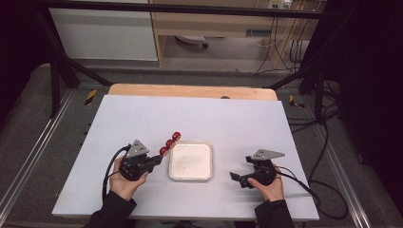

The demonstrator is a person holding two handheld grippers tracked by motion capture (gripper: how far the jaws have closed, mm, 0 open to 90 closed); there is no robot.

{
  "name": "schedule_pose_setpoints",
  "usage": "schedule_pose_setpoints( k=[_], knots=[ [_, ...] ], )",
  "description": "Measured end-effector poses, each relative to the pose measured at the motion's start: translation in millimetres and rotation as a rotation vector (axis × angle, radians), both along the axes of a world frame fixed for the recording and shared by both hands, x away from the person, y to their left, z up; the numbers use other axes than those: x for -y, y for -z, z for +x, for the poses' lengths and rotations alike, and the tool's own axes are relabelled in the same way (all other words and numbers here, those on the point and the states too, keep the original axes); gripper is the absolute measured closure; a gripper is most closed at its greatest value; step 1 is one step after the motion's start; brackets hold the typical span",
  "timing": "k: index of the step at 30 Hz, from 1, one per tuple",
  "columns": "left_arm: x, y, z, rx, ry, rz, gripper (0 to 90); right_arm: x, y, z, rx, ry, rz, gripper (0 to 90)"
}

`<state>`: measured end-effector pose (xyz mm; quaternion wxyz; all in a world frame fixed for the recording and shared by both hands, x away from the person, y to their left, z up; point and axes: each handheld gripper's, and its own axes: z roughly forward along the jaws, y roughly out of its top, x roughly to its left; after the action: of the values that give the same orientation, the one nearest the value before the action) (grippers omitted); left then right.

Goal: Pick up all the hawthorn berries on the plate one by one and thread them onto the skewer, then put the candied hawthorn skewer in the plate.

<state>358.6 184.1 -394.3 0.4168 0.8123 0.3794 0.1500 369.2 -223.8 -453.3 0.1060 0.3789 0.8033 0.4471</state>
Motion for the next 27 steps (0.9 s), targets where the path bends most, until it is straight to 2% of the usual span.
schedule_pose_setpoints(
  k=[7,12,20,27],
  knots=[
    [23.6,1.7,13.8,-0.026,0.03,0.041,87.5,7.3,1.2,-4.9,0.01,0.003,-0.009,1.6],
    [39.7,9.3,20.2,-0.053,0.05,0.071,87.6,7.6,0.8,-7.0,0.006,0.005,-0.004,1.5],
    [55.5,23.8,26.2,-0.093,0.058,0.116,87.6,8.4,1.8,-8.5,0.002,0.002,-0.008,1.3],
    [66.8,35.1,25.4,-0.117,0.061,0.153,87.6,9.1,1.6,-8.7,0.008,0.0,-0.005,1.3]
  ],
)
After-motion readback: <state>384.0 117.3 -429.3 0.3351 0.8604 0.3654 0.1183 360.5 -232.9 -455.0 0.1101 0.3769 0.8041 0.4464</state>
